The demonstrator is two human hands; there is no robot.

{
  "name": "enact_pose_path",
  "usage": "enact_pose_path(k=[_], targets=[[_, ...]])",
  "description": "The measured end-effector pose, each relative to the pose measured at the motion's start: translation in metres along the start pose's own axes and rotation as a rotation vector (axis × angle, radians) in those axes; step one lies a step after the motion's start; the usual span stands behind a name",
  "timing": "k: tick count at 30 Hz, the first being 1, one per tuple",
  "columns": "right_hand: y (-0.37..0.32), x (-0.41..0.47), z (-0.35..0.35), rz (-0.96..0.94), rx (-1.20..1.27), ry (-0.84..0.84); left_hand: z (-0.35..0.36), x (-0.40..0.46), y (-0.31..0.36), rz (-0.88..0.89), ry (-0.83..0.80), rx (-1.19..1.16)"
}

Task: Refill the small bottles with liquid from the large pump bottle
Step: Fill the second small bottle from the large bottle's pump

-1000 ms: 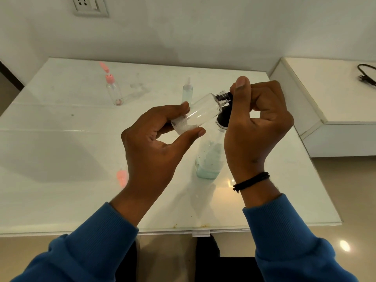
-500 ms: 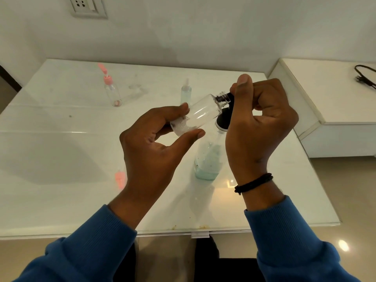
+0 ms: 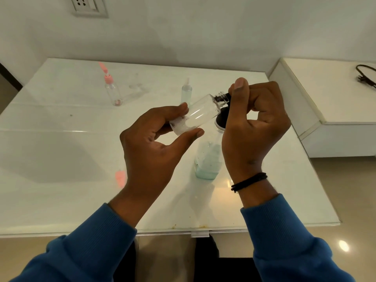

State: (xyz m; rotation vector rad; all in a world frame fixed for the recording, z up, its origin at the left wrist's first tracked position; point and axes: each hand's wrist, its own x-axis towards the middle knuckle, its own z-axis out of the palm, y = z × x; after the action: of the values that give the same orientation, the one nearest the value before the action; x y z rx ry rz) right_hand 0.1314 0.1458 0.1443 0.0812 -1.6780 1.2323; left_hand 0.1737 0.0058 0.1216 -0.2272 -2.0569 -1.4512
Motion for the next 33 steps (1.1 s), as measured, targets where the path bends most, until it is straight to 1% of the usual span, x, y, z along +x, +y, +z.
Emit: enact_pose_path(k=[5,18,23,33], targets=[[0.0016,0.0015,-0.0003,-0.026,-0.023,0.006,-0.0004,0.0001,0.0003,-0.005,-0.001,-0.004],[0.0022,0.0025,-0.0013,-0.018,-0.05,0.002,-0.0001,-0.0003,0.0001,-0.006,-0.004,-0.006],[0.0002,-0.0019,0.0012,-0.004,-0.006,0.003,-0.0004,0.0002,-0.0003,-0.007,-0.006,0.013],[0.0,-0.0009,-0.0001,0.004,-0.003,-0.001,-0.0002,0.0002,-0.0007,-0.001,-0.005,0.013]])
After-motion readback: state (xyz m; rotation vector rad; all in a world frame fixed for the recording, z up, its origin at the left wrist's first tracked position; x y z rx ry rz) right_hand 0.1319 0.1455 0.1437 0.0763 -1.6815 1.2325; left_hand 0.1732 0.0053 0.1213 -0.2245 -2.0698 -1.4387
